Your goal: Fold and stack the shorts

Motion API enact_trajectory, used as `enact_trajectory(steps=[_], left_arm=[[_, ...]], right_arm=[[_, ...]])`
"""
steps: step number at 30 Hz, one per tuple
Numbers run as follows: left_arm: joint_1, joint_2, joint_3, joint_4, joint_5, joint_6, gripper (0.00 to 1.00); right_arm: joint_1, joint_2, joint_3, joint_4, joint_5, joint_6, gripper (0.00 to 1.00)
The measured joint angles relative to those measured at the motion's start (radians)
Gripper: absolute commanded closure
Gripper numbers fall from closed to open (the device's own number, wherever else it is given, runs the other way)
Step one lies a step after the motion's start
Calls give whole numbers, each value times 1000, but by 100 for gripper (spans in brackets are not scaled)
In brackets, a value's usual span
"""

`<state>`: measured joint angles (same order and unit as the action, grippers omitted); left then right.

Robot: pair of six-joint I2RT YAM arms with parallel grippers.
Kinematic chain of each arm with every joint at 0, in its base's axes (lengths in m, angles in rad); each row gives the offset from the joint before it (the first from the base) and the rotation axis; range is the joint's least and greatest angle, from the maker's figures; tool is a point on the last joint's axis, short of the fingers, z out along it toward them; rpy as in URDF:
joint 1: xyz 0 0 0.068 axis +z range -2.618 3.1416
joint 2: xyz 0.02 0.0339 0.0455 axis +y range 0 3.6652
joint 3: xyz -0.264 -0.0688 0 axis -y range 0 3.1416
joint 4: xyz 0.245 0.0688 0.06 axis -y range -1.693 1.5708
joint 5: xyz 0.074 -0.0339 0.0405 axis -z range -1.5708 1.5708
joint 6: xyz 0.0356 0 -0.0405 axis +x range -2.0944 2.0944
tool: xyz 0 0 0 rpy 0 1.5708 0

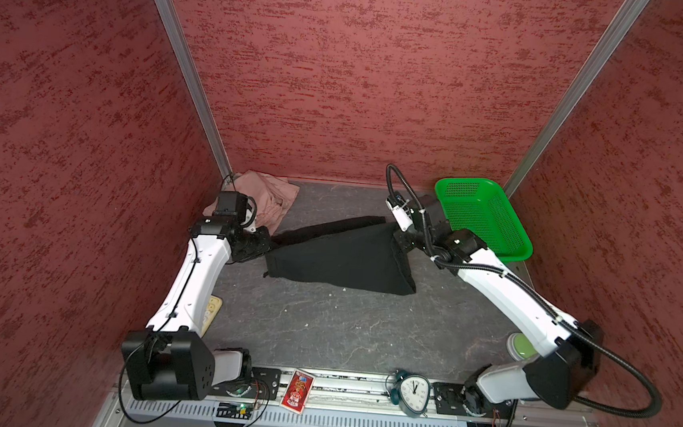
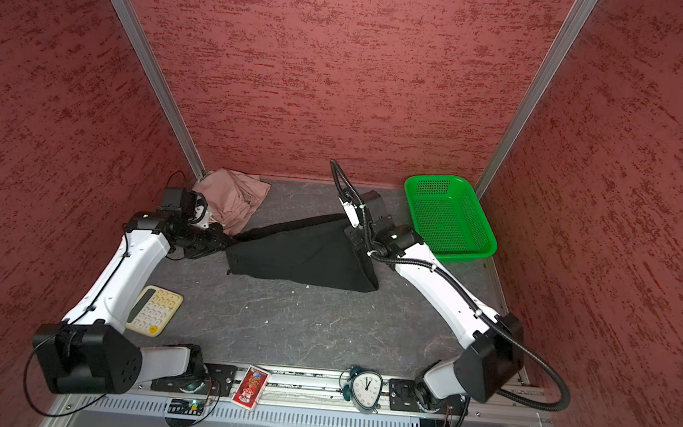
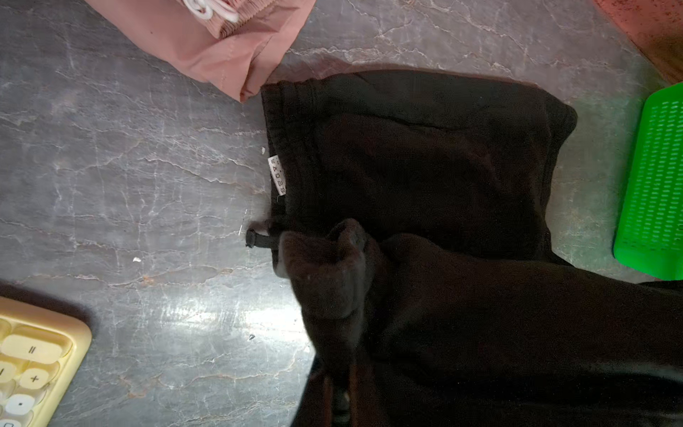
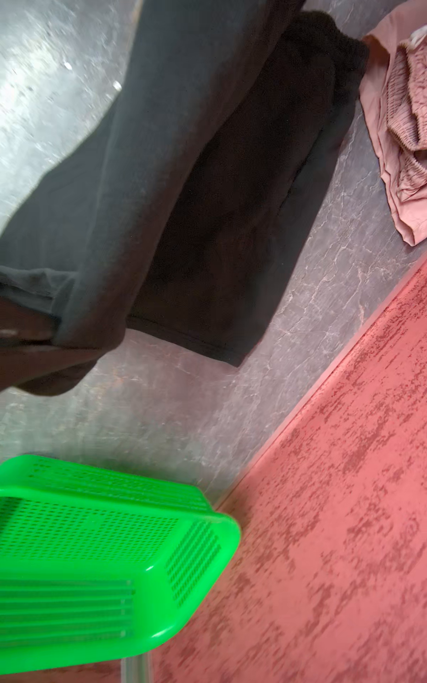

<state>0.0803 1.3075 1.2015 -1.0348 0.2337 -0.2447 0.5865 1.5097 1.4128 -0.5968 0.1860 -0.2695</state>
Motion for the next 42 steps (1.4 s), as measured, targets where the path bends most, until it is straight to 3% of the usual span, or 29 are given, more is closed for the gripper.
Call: enact_trajectory(steps=[4, 8, 17, 25, 30, 35, 42], left_arm=[[10, 61, 42, 9, 0, 18, 100], [10, 37, 54, 24, 14, 22, 100], [-3, -152, 31, 16, 65, 9, 100], [-79, -296, -33, -42, 90, -31, 100], [-90, -316, -28, -92, 80, -34, 100], [-91, -248, 19, -140, 69, -26, 100], [-60, -139, 55, -146, 56, -1, 100]], right_arm=[[-26, 117, 87, 16, -31, -60, 100], [-28, 117, 96, 18, -65, -77, 100], [42, -325, -79, 26, -118, -33, 100], [191, -476, -100, -115, 11, 31, 100], [231, -489, -103, -179, 81, 53, 100], [220, -440, -109, -164, 130, 9, 100], [61, -278, -69, -85, 32, -48, 100]])
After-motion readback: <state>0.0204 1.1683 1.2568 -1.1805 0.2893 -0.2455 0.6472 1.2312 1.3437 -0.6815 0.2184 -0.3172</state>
